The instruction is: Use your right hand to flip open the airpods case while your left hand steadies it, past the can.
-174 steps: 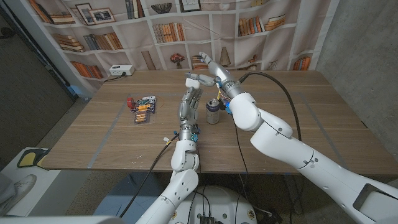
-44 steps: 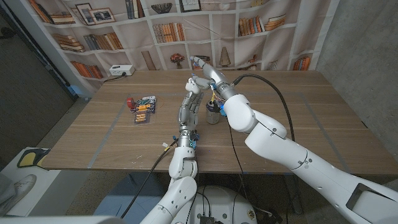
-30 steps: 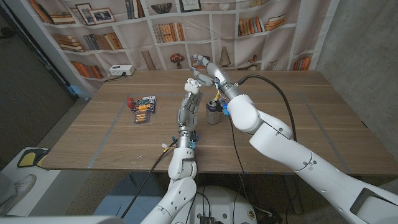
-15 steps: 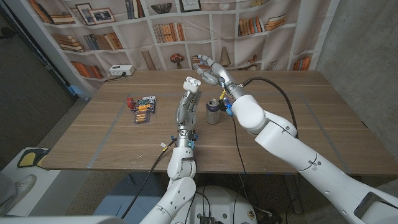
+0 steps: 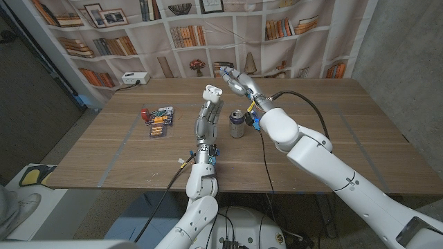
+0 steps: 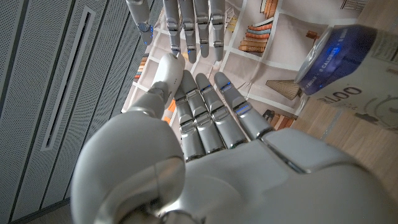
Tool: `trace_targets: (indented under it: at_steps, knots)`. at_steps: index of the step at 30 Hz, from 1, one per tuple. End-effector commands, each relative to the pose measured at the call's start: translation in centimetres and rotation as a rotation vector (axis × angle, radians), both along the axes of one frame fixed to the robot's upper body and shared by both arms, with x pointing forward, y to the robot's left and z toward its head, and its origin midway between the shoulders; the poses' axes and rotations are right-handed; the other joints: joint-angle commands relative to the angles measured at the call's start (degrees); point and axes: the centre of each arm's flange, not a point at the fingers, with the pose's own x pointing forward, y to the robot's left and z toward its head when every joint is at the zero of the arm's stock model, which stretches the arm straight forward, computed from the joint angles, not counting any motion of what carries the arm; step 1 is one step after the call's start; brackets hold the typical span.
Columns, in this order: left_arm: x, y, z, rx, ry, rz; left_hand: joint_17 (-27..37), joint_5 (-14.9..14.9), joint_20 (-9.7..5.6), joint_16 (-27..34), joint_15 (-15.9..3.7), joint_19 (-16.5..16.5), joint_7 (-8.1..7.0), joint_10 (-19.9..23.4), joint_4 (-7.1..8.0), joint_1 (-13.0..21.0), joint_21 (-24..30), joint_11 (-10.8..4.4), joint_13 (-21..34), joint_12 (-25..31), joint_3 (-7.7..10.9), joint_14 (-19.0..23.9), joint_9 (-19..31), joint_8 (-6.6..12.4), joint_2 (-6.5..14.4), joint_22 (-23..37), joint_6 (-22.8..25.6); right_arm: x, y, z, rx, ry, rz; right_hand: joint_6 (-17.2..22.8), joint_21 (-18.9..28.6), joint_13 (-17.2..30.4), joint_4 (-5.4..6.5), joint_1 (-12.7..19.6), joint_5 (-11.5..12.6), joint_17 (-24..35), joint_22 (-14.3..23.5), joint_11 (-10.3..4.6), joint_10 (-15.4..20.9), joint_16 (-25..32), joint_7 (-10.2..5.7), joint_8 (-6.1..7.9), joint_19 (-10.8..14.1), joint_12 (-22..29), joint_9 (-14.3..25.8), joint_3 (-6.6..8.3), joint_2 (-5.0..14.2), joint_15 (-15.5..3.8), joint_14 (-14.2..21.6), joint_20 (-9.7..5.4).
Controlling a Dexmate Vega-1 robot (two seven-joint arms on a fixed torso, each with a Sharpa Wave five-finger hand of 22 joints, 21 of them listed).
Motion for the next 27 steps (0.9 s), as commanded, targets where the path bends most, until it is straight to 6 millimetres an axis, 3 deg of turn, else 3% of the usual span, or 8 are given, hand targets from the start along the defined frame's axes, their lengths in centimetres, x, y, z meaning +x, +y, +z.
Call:
trace_targets:
  at_steps: [1, 13, 17, 27]
  knots:
    - [0.4, 0.5, -0.4, 0.011, 0.003, -0.003, 0.17, 0.26, 0.07, -0.02, -0.30, -0.08, -1.70, 1.97, 1.41, -0.05, 0.18, -2.11, 0.22, 0.44, 2.05, -0.16, 3.75, 0.26, 0.52, 0.06, 1.93, 0.4, -0.3, -0.2, 0.045, 0.017, 0.022, 1.70, -0.27, -0.14, 0.08, -3.66, 0.68, 0.03, 0.09, -0.03, 0.60, -0.71, 0.60, 0.33, -1.83, -0.03, 0.15, -0.58, 0.24, -2.30, -1.56, -1.15]
    - [0.8, 0.4, -0.2, 0.014, 0.003, -0.003, 0.20, 0.22, 0.18, 0.04, -0.32, -0.05, -1.69, 2.05, 1.36, -0.05, 0.21, -2.00, 0.49, 0.43, 2.10, -0.09, 3.78, 0.32, 0.54, 0.07, 2.02, 1.1, -0.9, -0.3, 0.092, 0.037, 0.068, -0.49, 0.00, -0.45, 0.15, -9.69, 1.36, -0.09, 0.13, 1.60, -0.37, -1.39, 1.36, -1.28, -3.22, -0.60, 0.06, -0.81, -0.03, -1.67, -2.56, -1.12]
    - [0.9, -0.2, -0.2, 0.011, 0.004, -0.016, 0.20, 0.22, 0.15, 0.04, -0.35, -0.08, -1.69, 2.07, 1.33, -0.02, 0.20, -1.99, 0.55, 0.43, 2.14, -0.08, 3.79, 0.30, 0.56, 0.07, 1.98, 1.0, -1.4, -0.3, 0.101, 0.038, 0.078, 0.51, 0.12, -0.56, 0.08, -12.29, 1.44, -0.19, 0.13, 2.49, -0.35, -1.58, 2.93, -1.07, -3.43, -0.62, 0.03, -1.35, -0.42, -1.22, -2.64, -0.93]
    - [0.6, -0.8, -0.3, 0.025, 0.003, -0.013, 0.19, 0.18, 0.09, 0.03, -0.29, -0.14, -1.57, 2.17, 1.29, -0.07, 0.19, -1.93, 0.78, 0.43, 2.16, -0.11, 3.80, 0.31, 0.51, 0.08, 1.98, 1.1, -2.2, -0.6, 0.136, 0.046, 0.114, -0.58, 0.40, -0.67, -0.17, -15.27, 1.46, -0.37, 0.07, 3.41, -0.54, -1.77, 2.97, -1.69, -2.93, -0.71, -0.04, -2.01, -0.95, -0.10, -2.50, -0.79]
